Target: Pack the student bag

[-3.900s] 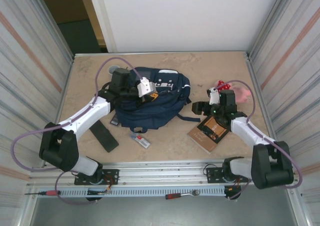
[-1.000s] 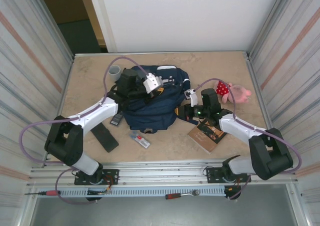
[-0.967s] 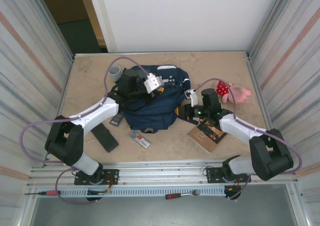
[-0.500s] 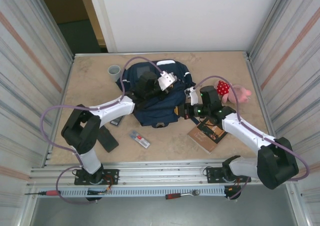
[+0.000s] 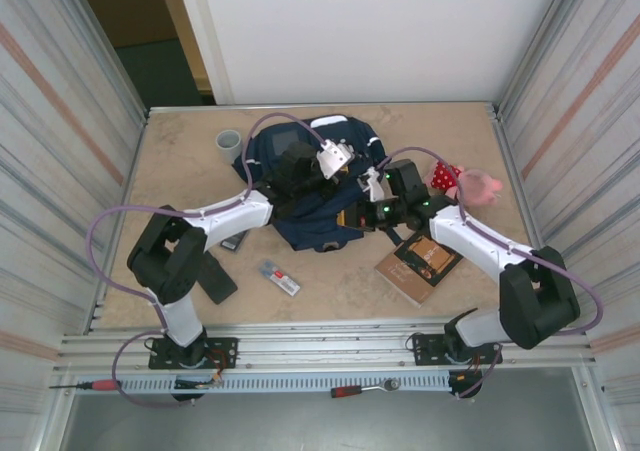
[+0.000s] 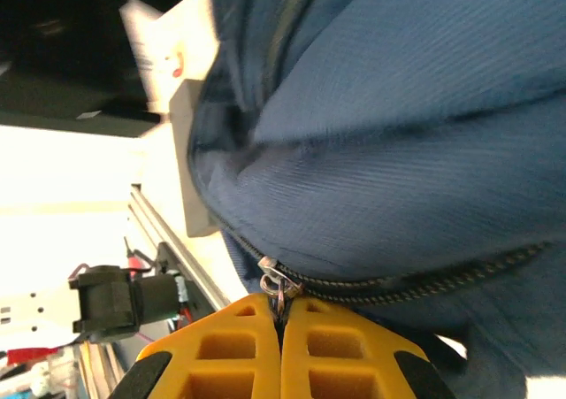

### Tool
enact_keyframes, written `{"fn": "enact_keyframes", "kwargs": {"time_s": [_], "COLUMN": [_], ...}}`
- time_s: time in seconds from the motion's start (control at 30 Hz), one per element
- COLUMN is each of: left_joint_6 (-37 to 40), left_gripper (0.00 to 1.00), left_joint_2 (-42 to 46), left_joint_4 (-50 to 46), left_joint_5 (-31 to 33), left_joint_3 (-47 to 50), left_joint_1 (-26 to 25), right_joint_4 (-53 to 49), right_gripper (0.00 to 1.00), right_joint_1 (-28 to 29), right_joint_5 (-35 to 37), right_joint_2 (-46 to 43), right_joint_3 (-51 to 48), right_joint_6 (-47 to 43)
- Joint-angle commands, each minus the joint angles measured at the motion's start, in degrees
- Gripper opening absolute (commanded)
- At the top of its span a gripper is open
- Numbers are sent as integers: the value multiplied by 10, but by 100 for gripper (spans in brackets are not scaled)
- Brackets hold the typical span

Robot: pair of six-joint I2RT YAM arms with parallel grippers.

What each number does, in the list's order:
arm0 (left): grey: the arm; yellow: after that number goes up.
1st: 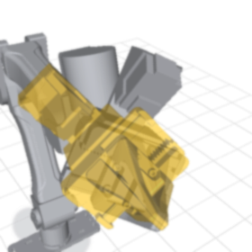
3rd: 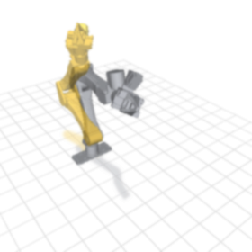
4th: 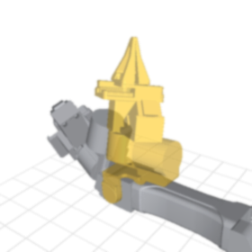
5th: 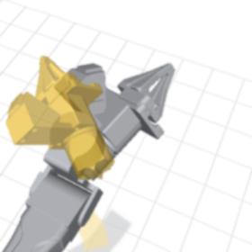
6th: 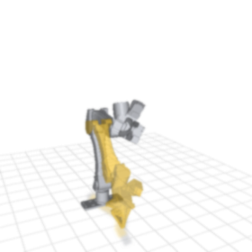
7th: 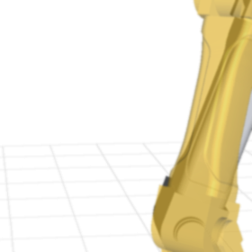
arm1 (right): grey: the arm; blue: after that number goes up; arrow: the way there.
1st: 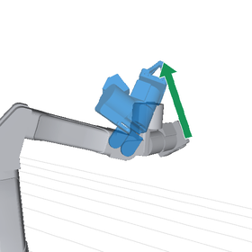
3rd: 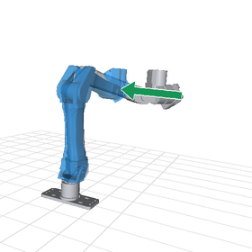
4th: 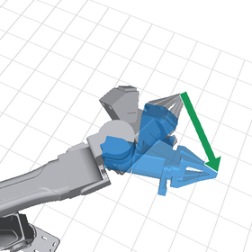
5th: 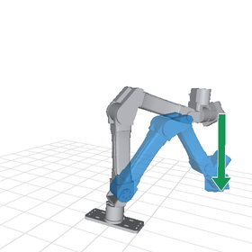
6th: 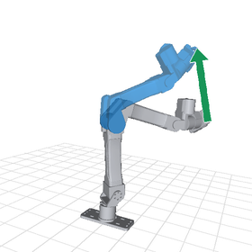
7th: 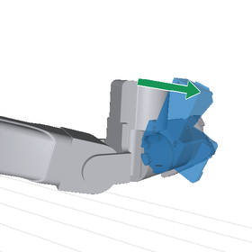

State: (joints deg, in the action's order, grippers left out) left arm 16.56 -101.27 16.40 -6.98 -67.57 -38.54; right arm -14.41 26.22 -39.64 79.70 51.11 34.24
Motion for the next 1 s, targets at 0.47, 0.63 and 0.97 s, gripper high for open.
{"fn": "enact_keyframes", "kwargs": {"time_s": [0.47, 0.63, 0.97], "left_joint_6": [201, 235, 229], "left_gripper": [91, 94, 66], "left_joint_2": [50, 8, -70], "left_joint_4": [-229, -258, -215], "left_joint_5": [-263, -300, -151], "left_joint_3": [9, -22, -39], "left_joint_1": [99, 97, 79], "right_joint_4": [-212, -209, -208], "right_gripper": [0, 0, 0], "right_joint_1": [-96, -96, -96], "right_joint_5": [-58, -55, -57], "right_joint_2": [28, 34, 32], "right_joint_3": [57, 60, 59], "right_joint_6": [-214, -214, -215]}}
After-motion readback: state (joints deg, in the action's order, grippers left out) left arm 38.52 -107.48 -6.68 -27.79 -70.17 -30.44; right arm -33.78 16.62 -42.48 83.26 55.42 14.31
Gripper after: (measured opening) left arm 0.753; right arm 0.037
